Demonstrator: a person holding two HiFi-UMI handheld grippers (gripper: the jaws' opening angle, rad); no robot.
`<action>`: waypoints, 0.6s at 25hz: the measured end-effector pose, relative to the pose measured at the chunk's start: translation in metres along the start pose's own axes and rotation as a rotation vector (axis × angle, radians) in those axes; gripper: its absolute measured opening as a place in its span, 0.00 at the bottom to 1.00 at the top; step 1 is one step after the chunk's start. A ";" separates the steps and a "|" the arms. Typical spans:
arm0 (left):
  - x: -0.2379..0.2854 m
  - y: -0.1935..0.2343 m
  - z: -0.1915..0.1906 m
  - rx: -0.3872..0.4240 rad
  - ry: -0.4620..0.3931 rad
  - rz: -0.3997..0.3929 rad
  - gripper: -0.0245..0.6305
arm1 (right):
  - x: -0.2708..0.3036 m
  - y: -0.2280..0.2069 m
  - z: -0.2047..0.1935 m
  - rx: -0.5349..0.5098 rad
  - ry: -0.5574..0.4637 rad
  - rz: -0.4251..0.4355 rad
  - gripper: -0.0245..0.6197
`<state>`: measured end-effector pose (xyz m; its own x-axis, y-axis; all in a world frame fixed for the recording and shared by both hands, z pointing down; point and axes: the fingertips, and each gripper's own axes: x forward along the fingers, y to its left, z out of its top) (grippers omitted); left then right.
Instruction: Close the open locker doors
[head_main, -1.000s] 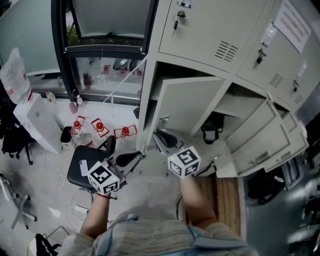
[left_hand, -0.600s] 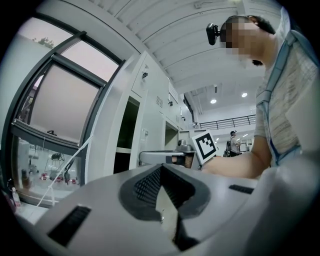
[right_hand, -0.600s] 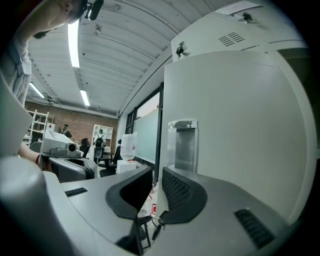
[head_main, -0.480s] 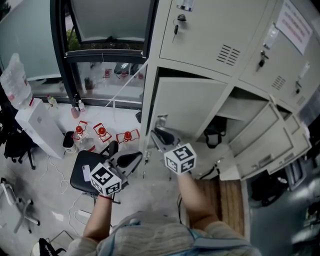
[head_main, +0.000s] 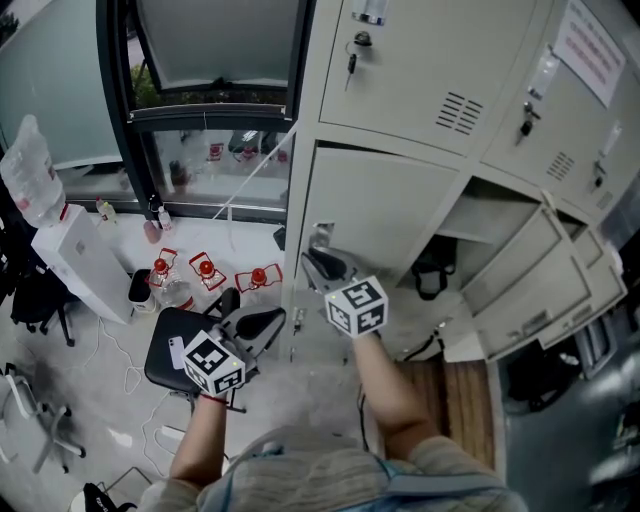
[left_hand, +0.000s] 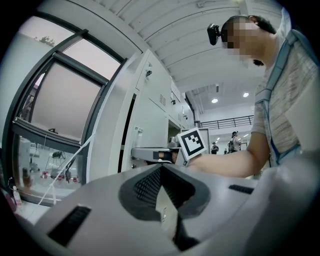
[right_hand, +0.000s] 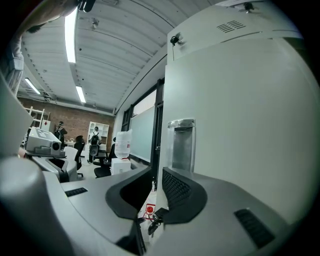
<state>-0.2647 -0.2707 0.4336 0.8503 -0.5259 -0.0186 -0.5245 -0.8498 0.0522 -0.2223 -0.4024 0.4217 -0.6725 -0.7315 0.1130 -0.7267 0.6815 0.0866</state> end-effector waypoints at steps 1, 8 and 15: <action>0.000 0.000 -0.001 0.001 0.001 -0.003 0.04 | 0.003 -0.002 0.000 0.000 0.002 -0.003 0.13; 0.002 -0.001 -0.003 -0.002 0.005 -0.017 0.04 | 0.015 -0.019 -0.001 0.013 0.008 -0.032 0.13; 0.001 0.000 -0.006 -0.009 0.012 -0.016 0.04 | 0.020 -0.029 -0.001 0.044 -0.004 -0.074 0.13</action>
<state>-0.2634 -0.2715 0.4393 0.8589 -0.5122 -0.0079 -0.5108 -0.8575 0.0610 -0.2141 -0.4366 0.4227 -0.6169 -0.7801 0.1042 -0.7800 0.6237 0.0508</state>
